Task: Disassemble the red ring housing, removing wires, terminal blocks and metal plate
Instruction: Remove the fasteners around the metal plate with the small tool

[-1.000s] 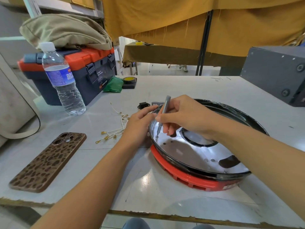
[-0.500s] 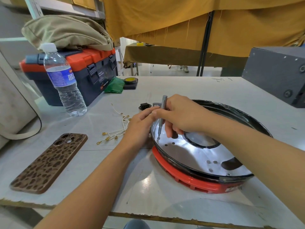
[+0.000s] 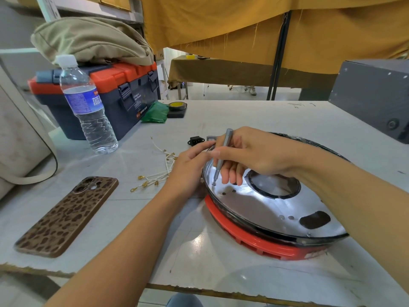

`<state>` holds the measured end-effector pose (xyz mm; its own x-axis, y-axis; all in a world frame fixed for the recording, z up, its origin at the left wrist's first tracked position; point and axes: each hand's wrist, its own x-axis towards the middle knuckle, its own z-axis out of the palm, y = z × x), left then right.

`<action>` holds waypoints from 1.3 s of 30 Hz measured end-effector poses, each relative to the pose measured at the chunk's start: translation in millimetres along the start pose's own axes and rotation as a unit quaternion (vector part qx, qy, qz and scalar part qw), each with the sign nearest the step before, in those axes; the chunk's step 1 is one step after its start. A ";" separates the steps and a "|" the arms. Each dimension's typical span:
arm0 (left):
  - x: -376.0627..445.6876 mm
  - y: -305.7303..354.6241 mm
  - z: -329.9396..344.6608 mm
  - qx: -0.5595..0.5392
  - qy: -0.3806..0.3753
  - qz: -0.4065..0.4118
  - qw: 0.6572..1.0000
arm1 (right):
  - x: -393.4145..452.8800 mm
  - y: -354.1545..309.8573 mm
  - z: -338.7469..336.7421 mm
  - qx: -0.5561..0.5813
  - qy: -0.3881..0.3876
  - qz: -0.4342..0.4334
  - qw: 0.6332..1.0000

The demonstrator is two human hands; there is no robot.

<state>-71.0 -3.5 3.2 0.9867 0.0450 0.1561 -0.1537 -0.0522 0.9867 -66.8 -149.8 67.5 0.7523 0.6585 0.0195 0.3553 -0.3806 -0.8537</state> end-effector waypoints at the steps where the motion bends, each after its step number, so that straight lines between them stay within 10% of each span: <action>1: 0.1 0.0 0.0 0.000 -0.001 0.000 1.000 | -0.6 -0.3 -0.7 0.003 -0.008 -0.001 1.000; 16: 1.5 -0.1 -0.1 0.015 -0.002 0.000 1.000 | 10.2 -6.3 6.1 -0.222 0.113 0.049 0.967; 23: 2.4 -0.7 -0.4 0.023 -0.004 0.009 1.000 | 12.6 -4.5 12.0 -0.047 0.119 0.093 0.987; 30: 1.9 -0.4 -0.4 0.043 0.004 0.002 0.999 | 10.8 -5.7 16.9 -0.259 0.170 0.063 0.949; 39: 1.7 0.8 0.4 0.020 -0.011 0.007 1.000 | 11.3 -9.0 14.1 -0.213 0.116 0.071 0.967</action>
<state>-69.4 -3.9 4.3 0.9854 0.0217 0.1687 -0.1661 -0.0917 0.9818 -69.4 -129.8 68.1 0.8972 0.4351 0.0758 0.3983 -0.7229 -0.5646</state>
